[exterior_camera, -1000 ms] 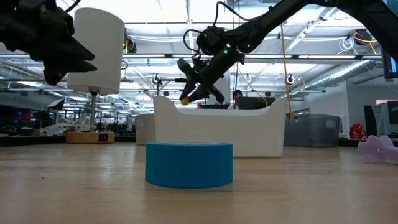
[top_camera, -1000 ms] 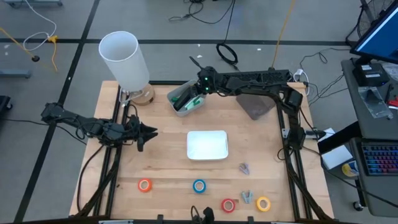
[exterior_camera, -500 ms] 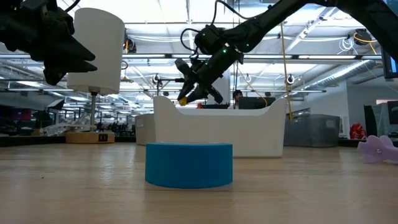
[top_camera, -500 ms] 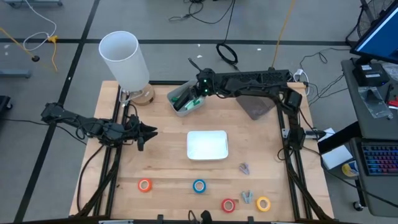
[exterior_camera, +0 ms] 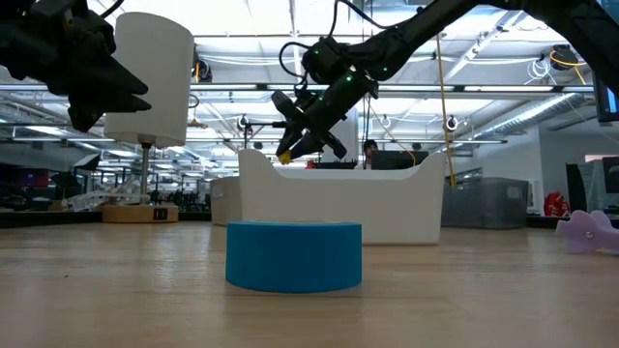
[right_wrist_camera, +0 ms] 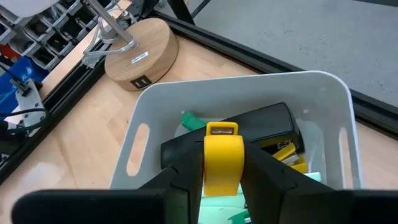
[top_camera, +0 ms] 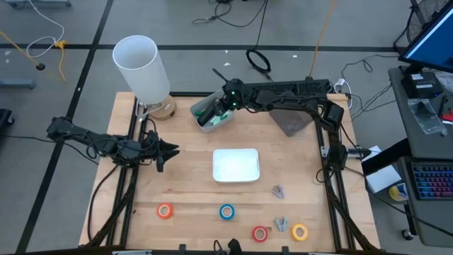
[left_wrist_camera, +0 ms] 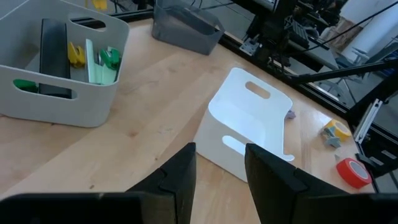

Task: Pick and place Stapler, Stapler remover, tape
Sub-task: Put the yellow stapler into the gray bin, then put the purple staple remover into the white bin

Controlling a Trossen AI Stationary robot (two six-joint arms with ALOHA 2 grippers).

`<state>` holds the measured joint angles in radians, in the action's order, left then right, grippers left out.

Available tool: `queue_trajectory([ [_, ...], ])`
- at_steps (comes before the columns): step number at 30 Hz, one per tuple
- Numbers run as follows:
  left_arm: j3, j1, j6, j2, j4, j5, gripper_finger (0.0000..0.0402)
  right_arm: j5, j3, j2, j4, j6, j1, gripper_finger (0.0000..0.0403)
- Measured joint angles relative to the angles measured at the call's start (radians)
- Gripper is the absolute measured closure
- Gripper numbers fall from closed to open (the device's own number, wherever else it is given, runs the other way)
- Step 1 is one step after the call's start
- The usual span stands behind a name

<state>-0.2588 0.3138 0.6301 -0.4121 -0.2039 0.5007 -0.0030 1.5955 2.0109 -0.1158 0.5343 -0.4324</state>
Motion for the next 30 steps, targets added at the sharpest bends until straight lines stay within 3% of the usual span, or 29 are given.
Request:
queue_trajectory([
  [8, 0.000, 0.000, 0.000, 0.000, 0.000, 0.000, 0.0266, 0.000, 0.000, 0.000, -0.001, -0.007, 0.000, 0.0288],
  [17, 0.000, 0.000, 0.001, 0.000, 0.000, -0.001, 0.0266, -0.006, 0.000, -0.002, 0.042, -0.039, -0.003, 0.0286],
  [23, 0.000, 0.000, 0.003, 0.000, 0.000, -0.003, 0.0266, -0.183, 0.000, -0.084, 0.137, -0.222, 0.033, 0.0321],
  [27, 0.000, 0.000, 0.003, 0.000, 0.000, -0.004, 0.0266, -0.205, 0.000, -0.167, -0.020, -0.367, 0.117, 0.0358],
  [30, 0.000, 0.000, -0.001, 0.000, -0.001, -0.005, 0.0266, -0.149, 0.000, -0.236, -0.189, -0.442, 0.203, 0.0391],
])
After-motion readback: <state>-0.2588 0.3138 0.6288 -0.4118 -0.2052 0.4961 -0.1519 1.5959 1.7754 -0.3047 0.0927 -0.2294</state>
